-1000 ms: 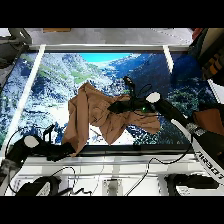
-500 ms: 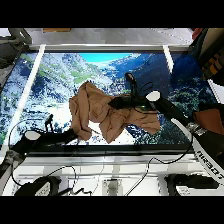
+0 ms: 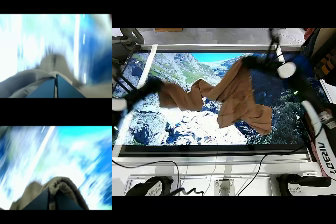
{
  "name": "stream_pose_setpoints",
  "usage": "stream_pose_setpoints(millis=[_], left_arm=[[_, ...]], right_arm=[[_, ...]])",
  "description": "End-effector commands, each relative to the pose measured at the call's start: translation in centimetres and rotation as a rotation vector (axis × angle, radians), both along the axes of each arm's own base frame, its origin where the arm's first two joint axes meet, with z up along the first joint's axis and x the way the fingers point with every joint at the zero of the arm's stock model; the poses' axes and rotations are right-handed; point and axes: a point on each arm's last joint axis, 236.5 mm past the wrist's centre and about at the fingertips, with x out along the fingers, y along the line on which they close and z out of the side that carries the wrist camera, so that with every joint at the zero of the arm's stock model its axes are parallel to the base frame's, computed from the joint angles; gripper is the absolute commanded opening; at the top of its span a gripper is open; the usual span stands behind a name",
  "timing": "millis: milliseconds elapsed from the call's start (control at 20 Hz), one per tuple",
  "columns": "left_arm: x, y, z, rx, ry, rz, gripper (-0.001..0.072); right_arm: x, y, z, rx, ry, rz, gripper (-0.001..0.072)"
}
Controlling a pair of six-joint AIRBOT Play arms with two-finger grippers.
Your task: Fold the clothes and pants, and hang the long-sleeved shirts on hangers.
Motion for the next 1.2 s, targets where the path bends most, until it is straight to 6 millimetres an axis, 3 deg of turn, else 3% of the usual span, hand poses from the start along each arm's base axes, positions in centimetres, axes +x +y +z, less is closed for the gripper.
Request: stream_pose_setpoints(millis=[0, 100, 200, 300, 400, 500, 700, 850, 950, 1050, 1150], left_arm=[[3.2, 4.9, 12.1, 0.021, -0.246, 0.115, 0.0007], [3.0, 7.1, 16.8, 0.062, -0.322, 0.139, 0.0006], [1.9, 10.0, 18.5, 0.139, -0.335, 0.184, 0.0007], [0.8, 12.8, 17.0, 0.201, -0.258, 0.205, 0.0009], [-0.4, 15.4, 13.2, 0.292, -0.106, 0.200, 0.0010], [-1.6, 17.2, 9.1, 0.338, 0.051, 0.178, 0.0010], [-3.8, 19.2, 1.6, 0.390, 0.334, 0.118, 0.0011], [-4.7, 19.2, -2.8, 0.373, 0.482, 0.056, 0.0011], [-5.0, 18.9, -4.3, 0.349, 0.528, 0.028, 0.0011], [-4.9, 19.0, -4.1, 0.352, 0.519, 0.033, 0.0011], [-4.1, 19.2, -3.3, 0.348, 0.478, 0.057, 0.0011]], right_arm=[[1.6, -8.3, 9.4, -0.032, -0.156, -0.187, 0.0033], [0.5, -13.0, 12.2, -0.101, -0.152, -0.242, 0.0033], [-1.1, -18.4, 12.8, -0.184, -0.097, -0.321, 0.0033], [-3.1, -23.2, 11.6, -0.215, 0.000, -0.389, 0.0034], [-5.2, -26.9, 9.5, -0.230, 0.116, -0.438, 0.0035], [-7.1, -29.3, 6.4, -0.236, 0.255, -0.460, 0.0035], [-11.9, -31.4, -2.4, -0.245, 0.619, -0.437, 0.0035], [-14.9, -31.4, -7.1, -0.274, 0.812, -0.377, 0.0035], [-16.1, -30.9, -8.8, -0.296, 0.878, -0.323, 0.0035], [-16.2, -30.9, -8.9, -0.294, 0.884, -0.321, 0.0035], [-15.1, -31.3, -8.6, -0.295, 0.836, -0.344, 0.0035]])
